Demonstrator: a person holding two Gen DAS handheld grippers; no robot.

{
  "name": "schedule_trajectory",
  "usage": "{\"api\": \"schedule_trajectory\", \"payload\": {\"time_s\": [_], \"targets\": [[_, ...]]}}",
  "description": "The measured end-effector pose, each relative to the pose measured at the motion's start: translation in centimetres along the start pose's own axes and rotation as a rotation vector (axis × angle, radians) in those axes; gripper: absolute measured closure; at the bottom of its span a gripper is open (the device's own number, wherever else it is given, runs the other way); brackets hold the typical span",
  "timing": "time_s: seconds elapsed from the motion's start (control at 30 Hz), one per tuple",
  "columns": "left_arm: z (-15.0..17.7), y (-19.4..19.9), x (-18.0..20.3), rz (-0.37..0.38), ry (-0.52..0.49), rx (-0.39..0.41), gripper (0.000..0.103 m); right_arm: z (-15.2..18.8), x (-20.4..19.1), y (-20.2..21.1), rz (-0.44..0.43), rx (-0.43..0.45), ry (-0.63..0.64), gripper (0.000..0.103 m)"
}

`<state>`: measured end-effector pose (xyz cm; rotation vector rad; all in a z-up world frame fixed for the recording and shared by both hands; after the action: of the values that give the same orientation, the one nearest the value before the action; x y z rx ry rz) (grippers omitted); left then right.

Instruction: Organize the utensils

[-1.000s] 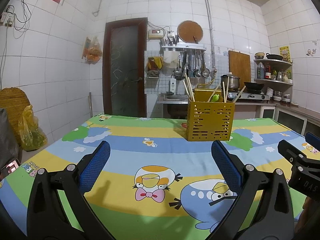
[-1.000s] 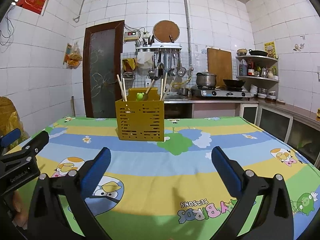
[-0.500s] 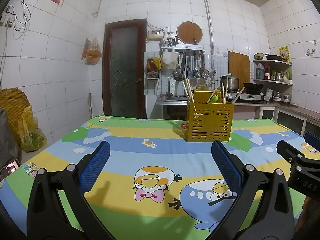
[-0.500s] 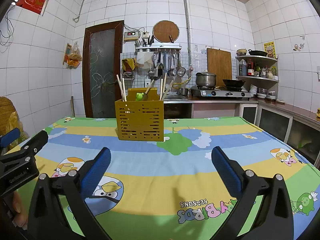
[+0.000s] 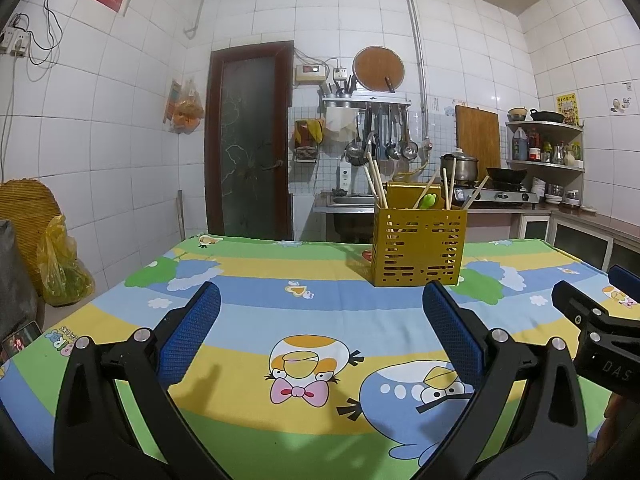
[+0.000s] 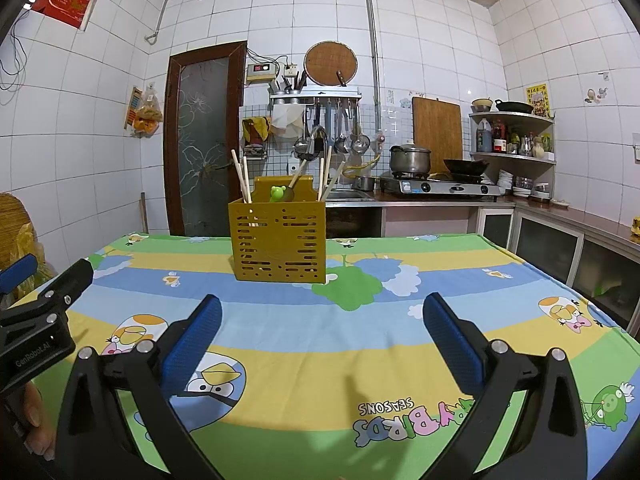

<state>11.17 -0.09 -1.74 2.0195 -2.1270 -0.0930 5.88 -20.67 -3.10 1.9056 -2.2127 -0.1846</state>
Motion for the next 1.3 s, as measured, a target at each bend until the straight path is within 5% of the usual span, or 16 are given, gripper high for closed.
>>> {"api": "schedule_trajectory", "payload": {"time_s": [1.3], "targets": [[-0.1, 0.06, -0.17, -0.002, 0.002, 0.003, 0.005, -0.27, 0.32, 0.33, 0.006, 0.005, 0.0, 0.005]]}}
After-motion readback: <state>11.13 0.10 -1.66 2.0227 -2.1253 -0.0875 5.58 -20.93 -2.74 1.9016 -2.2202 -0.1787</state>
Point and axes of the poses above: each gripper's, at about its wrist camera, not at the fingertips, and y roughly against the way its jaws point, x to its right, z to its underside, the point moved 10 cm from there along -y, roughly the way its jaws point, and after that the axes turned 7 degrees about y, right-handed, at the moved point
